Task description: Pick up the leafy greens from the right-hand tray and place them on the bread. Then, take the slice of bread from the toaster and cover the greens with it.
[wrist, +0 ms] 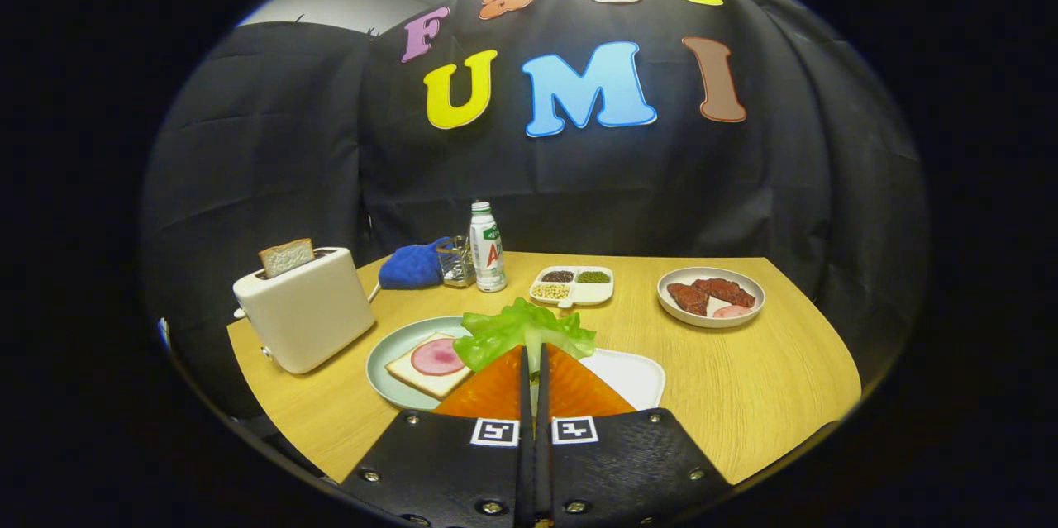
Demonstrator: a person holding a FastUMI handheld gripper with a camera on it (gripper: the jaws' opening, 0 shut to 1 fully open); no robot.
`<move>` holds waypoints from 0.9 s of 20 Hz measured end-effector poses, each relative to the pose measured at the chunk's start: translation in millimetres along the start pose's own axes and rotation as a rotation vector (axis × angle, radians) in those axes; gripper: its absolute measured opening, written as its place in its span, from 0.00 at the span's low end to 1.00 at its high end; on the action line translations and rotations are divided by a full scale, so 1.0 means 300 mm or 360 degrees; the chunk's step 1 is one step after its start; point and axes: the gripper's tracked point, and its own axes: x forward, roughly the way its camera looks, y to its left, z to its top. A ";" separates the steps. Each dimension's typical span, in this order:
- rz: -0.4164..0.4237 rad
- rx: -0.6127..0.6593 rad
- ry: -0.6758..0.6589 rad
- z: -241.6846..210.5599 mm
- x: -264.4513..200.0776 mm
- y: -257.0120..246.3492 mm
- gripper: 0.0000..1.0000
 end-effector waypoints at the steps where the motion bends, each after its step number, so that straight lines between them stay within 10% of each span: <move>1: 0.0019 0.0005 -0.0006 0.011 0.008 0.024 0.00; 18: 0.0235 0.0054 0.0095 -0.105 0.250 0.292 0.00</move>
